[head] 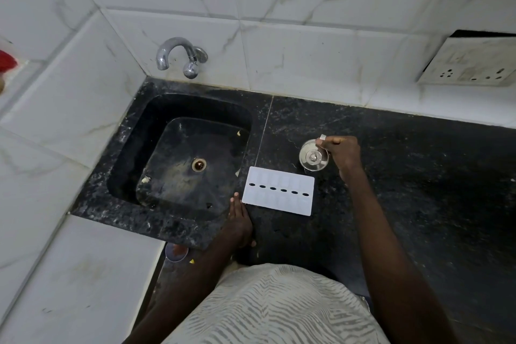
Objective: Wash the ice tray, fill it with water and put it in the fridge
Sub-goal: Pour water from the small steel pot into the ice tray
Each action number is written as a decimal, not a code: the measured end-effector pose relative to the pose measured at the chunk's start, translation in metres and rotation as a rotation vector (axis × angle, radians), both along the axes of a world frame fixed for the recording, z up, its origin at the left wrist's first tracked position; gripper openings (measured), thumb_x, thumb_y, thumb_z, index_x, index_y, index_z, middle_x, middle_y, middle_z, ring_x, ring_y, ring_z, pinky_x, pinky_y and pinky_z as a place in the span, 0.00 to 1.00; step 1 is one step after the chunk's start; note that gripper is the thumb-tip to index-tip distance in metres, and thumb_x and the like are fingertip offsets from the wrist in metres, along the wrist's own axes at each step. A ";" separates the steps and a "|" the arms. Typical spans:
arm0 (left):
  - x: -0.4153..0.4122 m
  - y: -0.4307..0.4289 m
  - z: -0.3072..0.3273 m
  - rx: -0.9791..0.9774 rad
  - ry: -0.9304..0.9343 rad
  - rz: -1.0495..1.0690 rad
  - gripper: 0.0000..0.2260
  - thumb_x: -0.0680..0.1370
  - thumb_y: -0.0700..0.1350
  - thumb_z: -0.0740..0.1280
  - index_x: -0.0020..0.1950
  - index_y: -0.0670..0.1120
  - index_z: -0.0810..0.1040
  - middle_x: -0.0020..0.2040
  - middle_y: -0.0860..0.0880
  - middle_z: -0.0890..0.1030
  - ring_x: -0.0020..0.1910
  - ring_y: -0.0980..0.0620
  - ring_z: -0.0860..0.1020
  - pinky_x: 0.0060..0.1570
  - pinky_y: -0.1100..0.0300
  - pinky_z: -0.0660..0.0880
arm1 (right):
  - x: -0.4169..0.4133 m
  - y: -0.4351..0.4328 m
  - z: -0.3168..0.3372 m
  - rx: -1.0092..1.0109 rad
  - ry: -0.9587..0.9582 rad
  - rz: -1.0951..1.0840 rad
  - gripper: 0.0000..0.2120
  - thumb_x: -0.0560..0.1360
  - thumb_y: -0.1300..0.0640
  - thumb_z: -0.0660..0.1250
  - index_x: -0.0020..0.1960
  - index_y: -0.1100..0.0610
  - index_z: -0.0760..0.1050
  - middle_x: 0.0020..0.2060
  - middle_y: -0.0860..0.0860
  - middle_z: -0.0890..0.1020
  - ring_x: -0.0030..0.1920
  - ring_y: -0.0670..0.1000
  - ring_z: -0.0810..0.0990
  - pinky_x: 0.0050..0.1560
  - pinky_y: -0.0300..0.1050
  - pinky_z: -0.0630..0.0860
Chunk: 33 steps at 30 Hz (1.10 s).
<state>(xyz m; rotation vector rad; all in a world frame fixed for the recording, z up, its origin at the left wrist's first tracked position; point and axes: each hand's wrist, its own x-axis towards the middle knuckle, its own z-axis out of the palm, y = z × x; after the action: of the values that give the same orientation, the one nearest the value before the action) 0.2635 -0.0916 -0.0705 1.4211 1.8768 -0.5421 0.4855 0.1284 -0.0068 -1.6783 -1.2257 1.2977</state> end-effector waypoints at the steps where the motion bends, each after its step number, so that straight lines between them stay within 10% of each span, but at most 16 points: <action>1: 0.000 0.001 -0.001 -0.005 -0.001 0.005 0.58 0.77 0.52 0.76 0.79 0.28 0.33 0.79 0.30 0.30 0.81 0.31 0.33 0.83 0.42 0.44 | -0.001 0.000 0.000 -0.004 0.008 -0.001 0.10 0.72 0.65 0.79 0.52 0.67 0.86 0.46 0.61 0.88 0.44 0.54 0.84 0.53 0.52 0.83; 12: -0.001 0.000 -0.006 0.003 0.032 -0.030 0.56 0.77 0.52 0.75 0.79 0.27 0.33 0.79 0.28 0.31 0.80 0.29 0.33 0.83 0.42 0.43 | -0.023 -0.006 0.001 0.077 -0.026 0.099 0.07 0.72 0.65 0.79 0.49 0.65 0.87 0.43 0.62 0.88 0.40 0.53 0.84 0.43 0.43 0.83; 33: -0.001 -0.001 -0.006 0.018 0.001 -0.010 0.57 0.77 0.55 0.75 0.79 0.27 0.34 0.79 0.27 0.32 0.80 0.29 0.34 0.83 0.42 0.44 | -0.031 -0.010 -0.002 0.110 -0.078 0.159 0.13 0.71 0.64 0.80 0.54 0.68 0.86 0.51 0.60 0.88 0.52 0.60 0.87 0.56 0.55 0.84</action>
<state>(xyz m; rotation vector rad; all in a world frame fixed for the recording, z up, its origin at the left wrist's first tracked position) 0.2623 -0.0924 -0.0768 1.4425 1.8809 -0.5318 0.4542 0.1181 -0.0092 -1.5924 -1.4751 1.2425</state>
